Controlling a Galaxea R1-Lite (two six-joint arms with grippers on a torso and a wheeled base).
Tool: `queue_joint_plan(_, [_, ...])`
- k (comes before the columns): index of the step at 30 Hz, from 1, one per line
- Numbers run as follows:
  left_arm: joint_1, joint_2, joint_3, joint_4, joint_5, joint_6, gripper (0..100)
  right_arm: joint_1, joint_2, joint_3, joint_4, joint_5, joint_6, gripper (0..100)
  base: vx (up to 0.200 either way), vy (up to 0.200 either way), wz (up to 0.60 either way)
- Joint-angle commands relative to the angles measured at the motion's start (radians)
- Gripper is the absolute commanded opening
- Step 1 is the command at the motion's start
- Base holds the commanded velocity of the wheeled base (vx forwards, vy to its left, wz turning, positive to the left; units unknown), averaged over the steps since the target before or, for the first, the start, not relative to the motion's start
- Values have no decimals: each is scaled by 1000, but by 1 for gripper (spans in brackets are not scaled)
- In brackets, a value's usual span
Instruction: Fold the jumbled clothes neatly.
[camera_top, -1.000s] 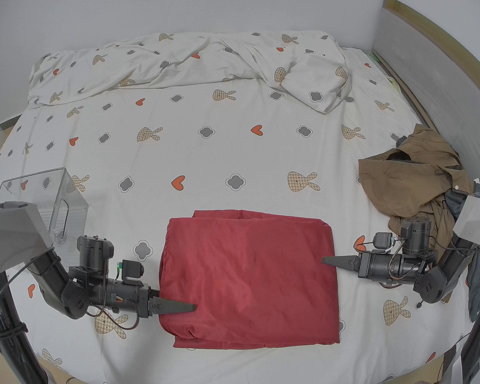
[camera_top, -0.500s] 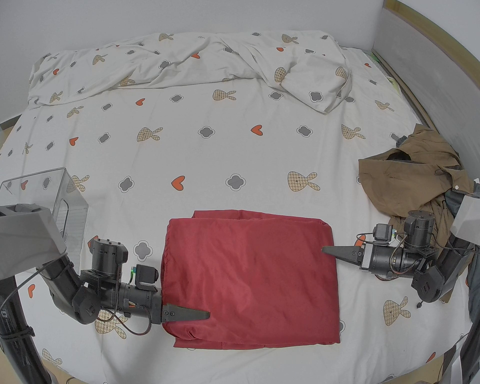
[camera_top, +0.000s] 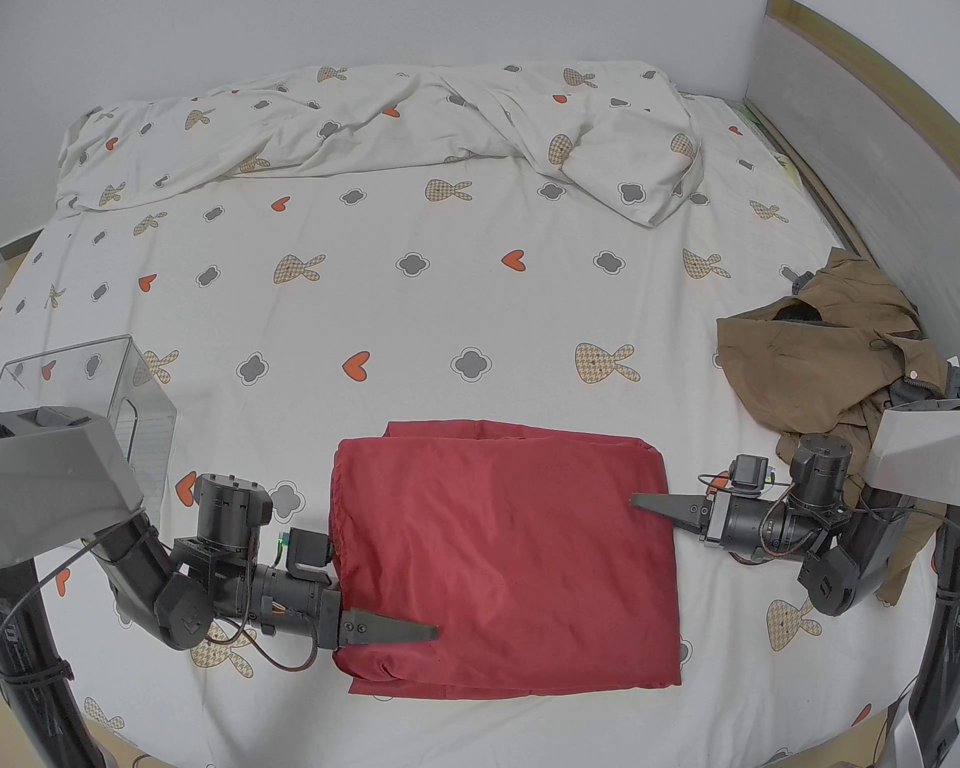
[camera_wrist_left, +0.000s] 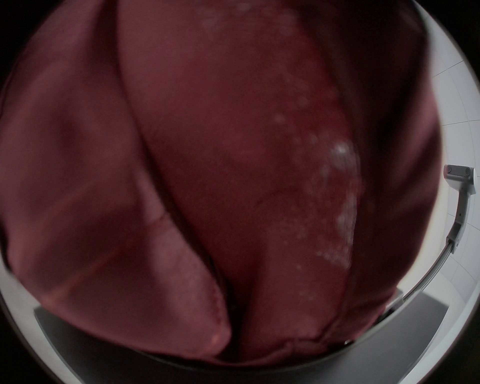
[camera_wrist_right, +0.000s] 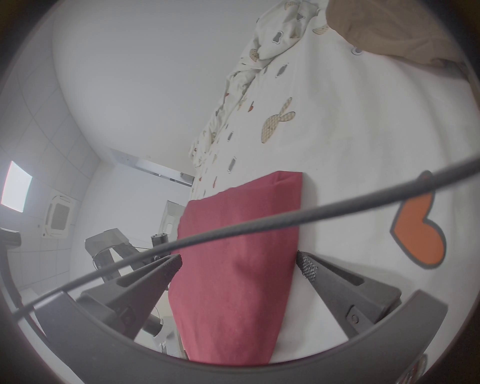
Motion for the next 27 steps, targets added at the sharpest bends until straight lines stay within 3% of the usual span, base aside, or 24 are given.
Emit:
queue_joint_plan(1, [-16,-6,-3,-4,-1,0,100,22,25,-35,4,6,19,100,0,0,0])
queue_joint_plan(8, [-39,-3,3,-4,-1,0,100,88,35,-121,15,29,81,100,0,0,0])
queue_joint_plan(27, [-117,30,-40,-4,-3,-26,100,177,76,-163,18,34,84,100,0,0,0])
